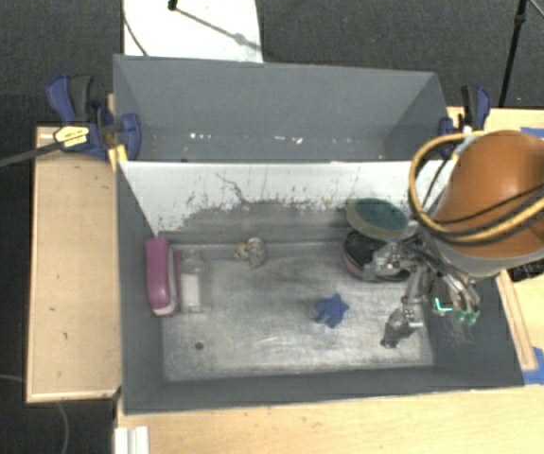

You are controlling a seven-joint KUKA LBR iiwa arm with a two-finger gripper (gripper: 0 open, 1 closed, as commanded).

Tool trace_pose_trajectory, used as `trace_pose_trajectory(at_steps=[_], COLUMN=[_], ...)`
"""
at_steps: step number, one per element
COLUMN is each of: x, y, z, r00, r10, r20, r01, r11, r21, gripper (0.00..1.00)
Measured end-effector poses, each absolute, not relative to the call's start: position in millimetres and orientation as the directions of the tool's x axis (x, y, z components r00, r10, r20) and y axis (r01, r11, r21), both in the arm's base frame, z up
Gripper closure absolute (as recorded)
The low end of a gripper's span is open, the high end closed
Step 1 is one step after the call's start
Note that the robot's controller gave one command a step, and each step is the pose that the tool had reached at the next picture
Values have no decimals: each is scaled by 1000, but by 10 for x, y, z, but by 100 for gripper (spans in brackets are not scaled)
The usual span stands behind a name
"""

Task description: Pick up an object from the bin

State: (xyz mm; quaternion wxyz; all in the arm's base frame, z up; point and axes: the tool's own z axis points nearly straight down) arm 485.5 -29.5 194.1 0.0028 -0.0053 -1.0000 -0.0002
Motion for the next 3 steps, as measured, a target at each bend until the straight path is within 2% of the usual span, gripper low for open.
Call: trace_pose_trajectory(at_steps=[1, 2, 3], x=[5096, 5113, 5077], y=[-19, -24, 167], z=[691, 748, 2517], r00=[-996, -996, -1000], r10=[90, 88, 3], r20=[-6, -10, -11], r01=[90, 88, 3], r11=[996, 996, 1000], r21=[2, 2, 1], gripper=[0, 100, 100])
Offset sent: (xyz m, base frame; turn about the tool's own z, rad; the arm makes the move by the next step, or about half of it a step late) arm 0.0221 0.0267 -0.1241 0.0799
